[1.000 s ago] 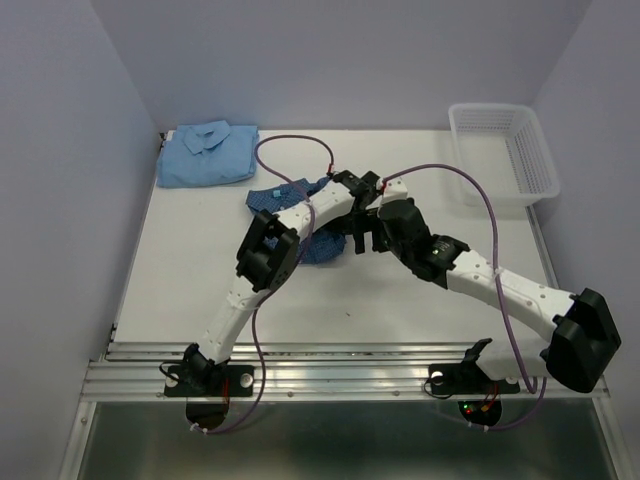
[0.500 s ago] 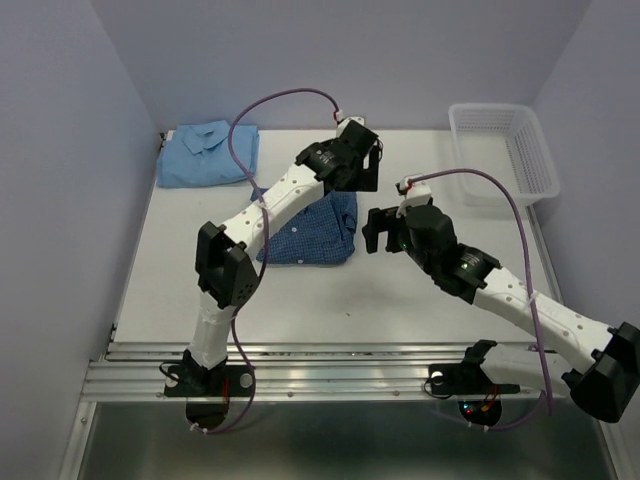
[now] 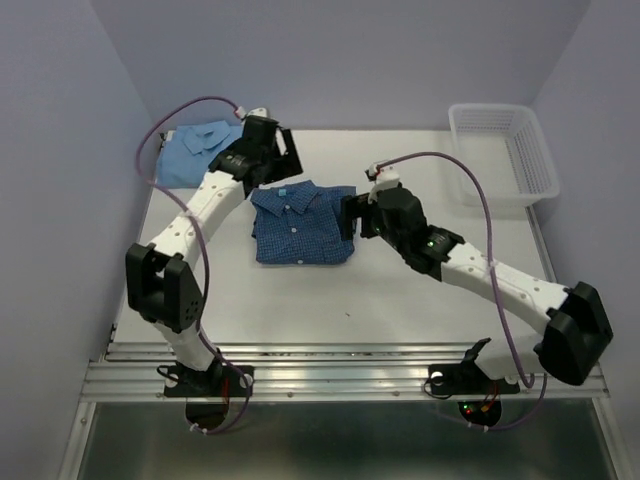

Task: Fold and stack the long sleeve shirts
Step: Neatly place the folded shirt to the corner

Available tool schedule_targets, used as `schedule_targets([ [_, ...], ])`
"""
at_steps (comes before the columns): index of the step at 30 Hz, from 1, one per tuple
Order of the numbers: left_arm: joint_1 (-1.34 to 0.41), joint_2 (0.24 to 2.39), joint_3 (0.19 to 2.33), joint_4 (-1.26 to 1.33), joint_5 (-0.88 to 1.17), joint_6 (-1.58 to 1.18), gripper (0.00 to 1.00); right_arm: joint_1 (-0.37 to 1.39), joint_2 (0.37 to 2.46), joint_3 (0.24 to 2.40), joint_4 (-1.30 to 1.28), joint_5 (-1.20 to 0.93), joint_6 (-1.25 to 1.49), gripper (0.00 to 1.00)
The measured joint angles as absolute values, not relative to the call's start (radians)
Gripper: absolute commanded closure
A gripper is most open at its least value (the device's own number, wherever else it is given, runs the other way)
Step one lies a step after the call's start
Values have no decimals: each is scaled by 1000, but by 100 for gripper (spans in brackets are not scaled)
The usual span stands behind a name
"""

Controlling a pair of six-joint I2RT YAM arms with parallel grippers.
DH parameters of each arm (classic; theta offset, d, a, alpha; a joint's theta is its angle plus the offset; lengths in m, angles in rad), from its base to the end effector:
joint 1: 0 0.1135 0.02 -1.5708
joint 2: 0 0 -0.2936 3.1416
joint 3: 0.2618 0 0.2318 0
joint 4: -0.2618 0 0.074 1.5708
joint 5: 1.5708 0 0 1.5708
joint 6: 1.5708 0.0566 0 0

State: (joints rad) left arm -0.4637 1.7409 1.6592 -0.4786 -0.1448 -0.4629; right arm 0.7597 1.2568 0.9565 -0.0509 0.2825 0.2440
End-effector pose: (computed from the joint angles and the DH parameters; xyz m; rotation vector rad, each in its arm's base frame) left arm 0.3685 -0.1751 0.3753 -0.0853 2.1482 -0.3917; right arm 0.2149 0.1824 0.3397 -0.3050 1.9041 0.4057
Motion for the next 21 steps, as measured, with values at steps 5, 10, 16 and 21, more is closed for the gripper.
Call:
schedule_targets([
  [5, -242, 1544, 1372, -373, -83, -496, 1, 696, 1546, 1164, -40, 215, 266, 0],
  [10, -146, 1544, 1228, -253, 32, -494, 1, 628, 1775, 1357, -39, 105, 258, 0],
  [16, -85, 1698, 1182, -108, 240, -477, 9, 566, 1978, 1496, -54, -39, 271, 0],
  [21, -76, 1823, 1201, -68, 325, -456, 17, 542, 2108, 1602, -89, -179, 265, 0],
])
